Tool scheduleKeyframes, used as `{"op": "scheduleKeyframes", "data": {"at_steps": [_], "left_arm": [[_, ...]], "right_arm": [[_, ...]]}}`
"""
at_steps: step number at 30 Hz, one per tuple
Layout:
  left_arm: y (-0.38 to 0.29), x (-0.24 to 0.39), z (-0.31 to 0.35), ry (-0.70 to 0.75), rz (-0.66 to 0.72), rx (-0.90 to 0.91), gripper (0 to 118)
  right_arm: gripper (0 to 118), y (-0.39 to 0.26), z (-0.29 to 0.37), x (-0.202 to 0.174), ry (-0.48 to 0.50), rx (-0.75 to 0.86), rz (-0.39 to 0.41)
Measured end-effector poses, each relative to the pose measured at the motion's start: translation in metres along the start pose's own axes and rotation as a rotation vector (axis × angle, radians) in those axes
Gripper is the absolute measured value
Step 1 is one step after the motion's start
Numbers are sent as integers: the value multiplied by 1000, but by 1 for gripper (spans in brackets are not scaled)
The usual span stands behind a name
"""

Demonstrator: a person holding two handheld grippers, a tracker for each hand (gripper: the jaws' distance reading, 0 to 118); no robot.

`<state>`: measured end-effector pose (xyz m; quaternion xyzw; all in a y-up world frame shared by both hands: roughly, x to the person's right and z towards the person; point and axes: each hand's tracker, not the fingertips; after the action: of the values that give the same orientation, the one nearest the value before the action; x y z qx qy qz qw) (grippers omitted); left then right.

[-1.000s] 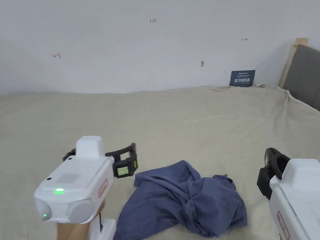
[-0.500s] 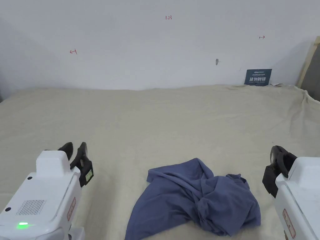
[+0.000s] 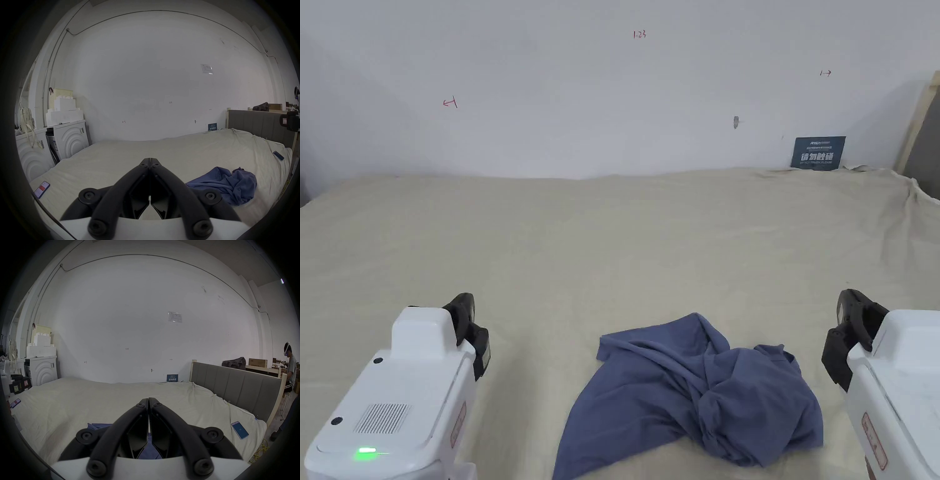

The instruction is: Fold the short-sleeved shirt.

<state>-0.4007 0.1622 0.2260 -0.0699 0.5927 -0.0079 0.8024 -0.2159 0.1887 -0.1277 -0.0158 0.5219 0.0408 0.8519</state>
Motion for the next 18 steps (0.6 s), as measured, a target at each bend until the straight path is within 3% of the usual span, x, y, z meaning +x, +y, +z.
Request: {"op": "scheduleKeyframes", "data": {"at_steps": [8, 18], "left_arm": [[5, 3, -7, -21, 6, -39, 0], [-6, 26, -60, -182, 143, -419, 0]], "right_arm": [[0, 3, -1, 1, -1, 8, 2], [0, 0, -7, 5, -4, -1, -3]]}}
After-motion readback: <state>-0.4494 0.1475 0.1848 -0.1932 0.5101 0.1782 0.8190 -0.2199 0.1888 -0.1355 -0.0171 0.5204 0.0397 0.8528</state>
